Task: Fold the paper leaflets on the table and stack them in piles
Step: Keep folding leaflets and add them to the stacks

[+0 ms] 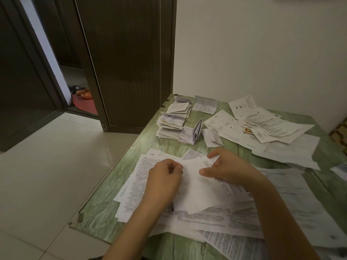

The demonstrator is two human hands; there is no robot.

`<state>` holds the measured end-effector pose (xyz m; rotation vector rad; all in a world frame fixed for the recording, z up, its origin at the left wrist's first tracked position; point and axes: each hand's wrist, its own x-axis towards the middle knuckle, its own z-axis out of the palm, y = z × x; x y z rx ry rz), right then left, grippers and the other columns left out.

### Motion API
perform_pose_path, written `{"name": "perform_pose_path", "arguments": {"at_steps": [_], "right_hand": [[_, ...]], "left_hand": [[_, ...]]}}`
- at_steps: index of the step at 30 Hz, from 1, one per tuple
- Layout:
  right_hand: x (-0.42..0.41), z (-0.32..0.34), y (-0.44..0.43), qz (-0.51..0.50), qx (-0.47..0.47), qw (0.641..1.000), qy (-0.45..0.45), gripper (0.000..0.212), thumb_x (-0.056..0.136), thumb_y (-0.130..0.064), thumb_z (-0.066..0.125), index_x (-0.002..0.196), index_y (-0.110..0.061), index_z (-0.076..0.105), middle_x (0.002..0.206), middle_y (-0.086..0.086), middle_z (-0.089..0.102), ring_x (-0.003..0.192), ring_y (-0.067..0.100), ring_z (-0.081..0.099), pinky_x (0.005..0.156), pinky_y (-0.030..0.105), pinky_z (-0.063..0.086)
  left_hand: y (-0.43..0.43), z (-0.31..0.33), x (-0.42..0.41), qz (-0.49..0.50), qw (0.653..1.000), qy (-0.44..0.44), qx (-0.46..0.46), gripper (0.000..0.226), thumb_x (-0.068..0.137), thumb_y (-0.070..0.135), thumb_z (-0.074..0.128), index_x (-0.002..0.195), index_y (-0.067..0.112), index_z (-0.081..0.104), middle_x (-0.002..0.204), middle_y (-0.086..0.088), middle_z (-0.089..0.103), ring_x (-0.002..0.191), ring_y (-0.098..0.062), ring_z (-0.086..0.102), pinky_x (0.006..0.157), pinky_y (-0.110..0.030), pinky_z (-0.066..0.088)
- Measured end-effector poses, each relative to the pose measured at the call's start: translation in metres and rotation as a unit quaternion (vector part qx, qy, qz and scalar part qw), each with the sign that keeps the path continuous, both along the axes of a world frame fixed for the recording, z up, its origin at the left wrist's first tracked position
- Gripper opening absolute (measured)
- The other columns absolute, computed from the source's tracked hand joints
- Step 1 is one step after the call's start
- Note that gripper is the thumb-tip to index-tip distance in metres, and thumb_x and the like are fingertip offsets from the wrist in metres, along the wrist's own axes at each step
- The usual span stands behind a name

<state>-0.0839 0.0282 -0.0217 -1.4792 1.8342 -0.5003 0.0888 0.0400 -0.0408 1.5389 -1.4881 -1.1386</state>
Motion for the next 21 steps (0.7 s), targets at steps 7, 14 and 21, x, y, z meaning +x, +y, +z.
{"name": "perform_pose_path", "arguments": {"at_steps": [7, 14, 21], "right_hand": [[0.004, 0.005, 0.0, -0.042, 0.0, 0.985, -0.169, 0.056, 0.073, -0.01, 0.078, 0.12, -0.013, 0.049, 0.082, 0.005, 0.06, 0.064, 0.011, 0.059, 0.055, 0.02, 0.046], [0.007, 0.005, -0.002, -0.042, -0.033, 0.944, -0.326, 0.052, 0.077, 0.01, 0.066, 0.123, -0.009, 0.051, 0.093, 0.009, 0.069, 0.078, 0.02, 0.068, 0.064, 0.023, 0.056], [0.011, 0.005, -0.005, -0.065, -0.098, 0.891, -0.438, 0.04, 0.081, 0.009, 0.059, 0.117, -0.008, 0.053, 0.104, 0.01, 0.069, 0.092, 0.021, 0.068, 0.073, 0.028, 0.058]], "left_hand": [[-0.002, -0.001, 0.001, 0.003, 1.0, 0.004, 0.006, 0.015, 0.093, 0.015, 0.051, 0.086, 0.021, 0.063, 0.089, 0.0, 0.068, 0.086, -0.014, 0.063, 0.087, -0.037, 0.052], [-0.002, 0.01, 0.005, 0.093, 0.989, 0.075, -0.088, 0.017, 0.094, 0.011, 0.05, 0.09, 0.02, 0.065, 0.092, 0.008, 0.065, 0.087, -0.01, 0.061, 0.08, -0.03, 0.053], [-0.001, 0.02, 0.011, 0.054, 0.977, 0.195, 0.058, 0.028, 0.083, 0.031, 0.066, 0.107, 0.018, 0.06, 0.094, 0.002, 0.067, 0.084, -0.012, 0.065, 0.075, -0.029, 0.055]]}}
